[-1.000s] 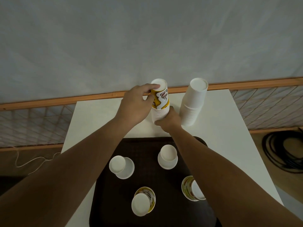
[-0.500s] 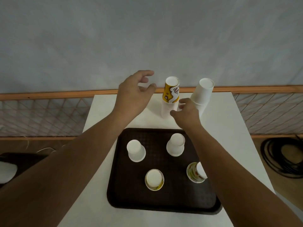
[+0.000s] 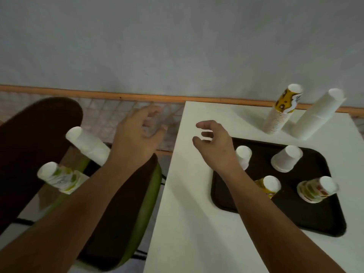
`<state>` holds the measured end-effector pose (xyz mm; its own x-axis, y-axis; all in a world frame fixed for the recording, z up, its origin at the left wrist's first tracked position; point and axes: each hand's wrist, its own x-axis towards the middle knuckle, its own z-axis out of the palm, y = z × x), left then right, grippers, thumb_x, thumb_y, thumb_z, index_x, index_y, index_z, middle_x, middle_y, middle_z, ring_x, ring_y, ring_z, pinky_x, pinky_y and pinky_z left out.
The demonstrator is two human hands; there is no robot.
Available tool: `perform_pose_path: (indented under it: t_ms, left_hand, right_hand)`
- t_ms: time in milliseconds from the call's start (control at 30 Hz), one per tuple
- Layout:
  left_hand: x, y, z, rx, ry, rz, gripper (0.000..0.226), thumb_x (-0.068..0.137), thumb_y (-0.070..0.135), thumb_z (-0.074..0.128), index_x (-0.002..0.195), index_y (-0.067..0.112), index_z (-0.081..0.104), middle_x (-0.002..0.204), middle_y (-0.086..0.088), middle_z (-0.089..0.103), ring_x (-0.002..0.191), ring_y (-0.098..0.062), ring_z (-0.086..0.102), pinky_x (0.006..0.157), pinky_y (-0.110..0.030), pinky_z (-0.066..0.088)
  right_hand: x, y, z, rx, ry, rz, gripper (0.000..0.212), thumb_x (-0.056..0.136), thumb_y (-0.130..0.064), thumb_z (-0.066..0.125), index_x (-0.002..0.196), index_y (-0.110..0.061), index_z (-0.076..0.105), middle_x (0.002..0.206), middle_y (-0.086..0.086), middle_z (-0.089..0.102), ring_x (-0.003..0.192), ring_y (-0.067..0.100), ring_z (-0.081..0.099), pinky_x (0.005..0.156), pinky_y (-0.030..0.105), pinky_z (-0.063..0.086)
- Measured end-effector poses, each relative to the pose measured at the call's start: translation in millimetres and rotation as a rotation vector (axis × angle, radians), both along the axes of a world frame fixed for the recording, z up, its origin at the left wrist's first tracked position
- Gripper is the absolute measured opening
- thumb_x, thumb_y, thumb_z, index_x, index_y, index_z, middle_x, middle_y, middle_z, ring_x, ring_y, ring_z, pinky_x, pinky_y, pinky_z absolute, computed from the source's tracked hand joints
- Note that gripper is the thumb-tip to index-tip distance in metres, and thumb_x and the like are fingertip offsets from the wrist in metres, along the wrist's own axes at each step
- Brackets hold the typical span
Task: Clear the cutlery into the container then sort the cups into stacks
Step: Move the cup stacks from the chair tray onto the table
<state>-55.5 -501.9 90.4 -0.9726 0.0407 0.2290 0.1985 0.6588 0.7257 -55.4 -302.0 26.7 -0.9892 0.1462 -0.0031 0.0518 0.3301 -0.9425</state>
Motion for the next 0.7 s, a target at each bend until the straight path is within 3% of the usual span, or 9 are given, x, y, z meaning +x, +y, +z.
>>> perform_pose_path:
  t_ms: [67,200,333,500,567,700]
  left_hand:
    - [11.6,-55.3,1.5,-0.077,-0.012,0.056,0.04,0.092,0.028,0.072,0.13,0.039,0.062,0.124,0.02,0.06,0.108,-0.004,0.061,0.091,-0.023,0.051]
    - [35.3,-151.0,-1.4,-0.174,-0.007,0.199,0.038,0.09,0.029,0.072,0.125,0.041,0.064,0.126,0.017,0.057,0.11,-0.004,0.06,0.093,-0.031,0.053]
    - [52.5,-218.6,-16.1,-0.318,-0.017,0.279,0.037,0.089,0.026,0.072,0.125,0.033,0.065,0.127,0.008,0.054,0.115,-0.017,0.054,0.091,-0.033,0.049]
    - [57.0,-268.9,-43.6,-0.341,-0.066,0.288,0.036,0.089,0.025,0.074,0.125,0.029,0.067,0.13,0.003,0.055,0.115,-0.018,0.054,0.084,-0.023,0.044]
    - [57.5,-277.6,-53.8,-0.27,-0.101,0.263,0.037,0.09,0.02,0.074,0.126,0.027,0.068,0.126,0.003,0.058,0.109,-0.013,0.058,0.078,-0.018,0.048]
    - [58.2,-291.8,-70.7,-0.283,-0.079,0.242,0.028,0.091,0.014,0.073,0.119,0.015,0.073,0.12,-0.005,0.067,0.106,-0.019,0.066,0.081,-0.032,0.06]
  right_hand:
    - [2.4,-50.2,-7.3,-0.006,-0.009,0.067,0.038,0.089,-0.017,0.072,0.126,-0.023,0.061,0.128,-0.007,0.057,0.112,0.01,0.058,0.092,0.026,0.055]
    - [8.3,-144.0,-25.3,0.002,-0.066,0.215,0.041,0.089,-0.018,0.073,0.128,-0.021,0.059,0.129,-0.004,0.056,0.111,0.009,0.056,0.087,0.014,0.05]
    - [14.7,-219.7,-59.5,0.055,-0.161,0.358,0.057,0.086,-0.021,0.076,0.137,-0.022,0.051,0.133,0.002,0.053,0.119,0.015,0.054,0.1,0.034,0.051]
    - [14.5,-289.0,-110.8,0.147,-0.335,0.526,0.089,0.082,-0.017,0.08,0.156,-0.019,0.03,0.149,0.011,0.043,0.134,0.026,0.048,0.094,0.028,0.048]
    - [14.8,-311.1,-132.0,0.202,-0.382,0.558,0.102,0.078,-0.017,0.083,0.159,-0.02,0.022,0.154,0.012,0.04,0.141,0.028,0.043,0.104,0.034,0.047]
    - [12.4,-342.2,-161.7,0.272,-0.393,0.604,0.113,0.074,-0.022,0.087,0.161,-0.019,0.015,0.159,0.012,0.036,0.146,0.032,0.036,0.118,0.047,0.034]
